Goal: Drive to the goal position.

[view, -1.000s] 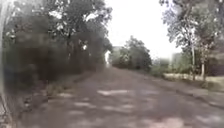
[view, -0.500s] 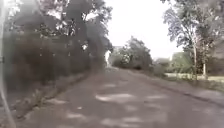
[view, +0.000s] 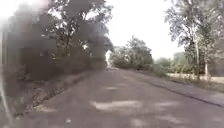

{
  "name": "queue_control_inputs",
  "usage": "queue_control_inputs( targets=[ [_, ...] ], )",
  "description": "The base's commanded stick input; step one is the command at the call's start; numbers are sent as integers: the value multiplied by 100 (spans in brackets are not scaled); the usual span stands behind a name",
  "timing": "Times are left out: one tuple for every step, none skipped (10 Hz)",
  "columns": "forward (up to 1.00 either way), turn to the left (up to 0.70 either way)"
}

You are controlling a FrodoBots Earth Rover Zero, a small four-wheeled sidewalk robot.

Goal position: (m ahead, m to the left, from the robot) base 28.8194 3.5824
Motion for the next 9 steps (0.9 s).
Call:
queue_control_inputs(
  targets=[
    [70,0],
    [70,0],
    [70,0],
    [70,1],
    [70,2],
    [70,1],
    [70,0],
    [70,0],
    [70,0]
  ],
)
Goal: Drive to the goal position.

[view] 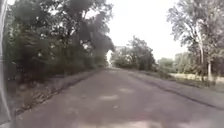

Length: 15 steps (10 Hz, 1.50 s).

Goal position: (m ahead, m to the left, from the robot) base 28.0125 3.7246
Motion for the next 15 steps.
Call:
queue_control_inputs(
  targets=[
    [70,0],
    [70,0],
    [70,0],
    [70,0],
    [70,2],
    [70,1],
    [70,1],
    [70,0],
    [70,2],
    [70,0],
    [70,0],
    [70,0],
    [70,0],
    [70,0],
    [70,5]
  ],
)
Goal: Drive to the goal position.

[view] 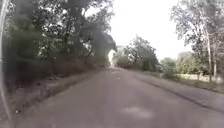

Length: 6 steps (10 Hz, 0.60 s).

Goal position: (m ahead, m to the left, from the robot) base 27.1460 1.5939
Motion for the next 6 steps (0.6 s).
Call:
queue_control_inputs(
  targets=[
    [70,19],
    [70,27],
    [70,26],
    [70,24],
    [70,12],
    [70,0]
  ],
)
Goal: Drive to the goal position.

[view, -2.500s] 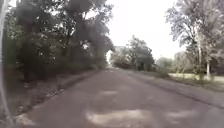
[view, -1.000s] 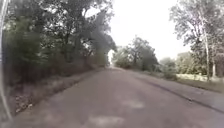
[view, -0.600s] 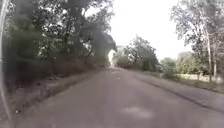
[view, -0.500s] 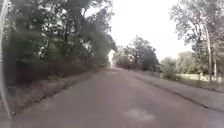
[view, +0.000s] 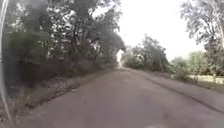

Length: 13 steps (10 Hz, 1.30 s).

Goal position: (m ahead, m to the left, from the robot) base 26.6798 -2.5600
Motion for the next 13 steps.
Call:
queue_control_inputs(
  targets=[
    [70,1],
    [70,2],
    [70,1],
    [70,0],
    [70,0],
    [70,0],
    [70,0],
    [70,0],
    [70,0],
    [70,2],
    [70,1],
    [70,1],
    [70,0]
  ],
)
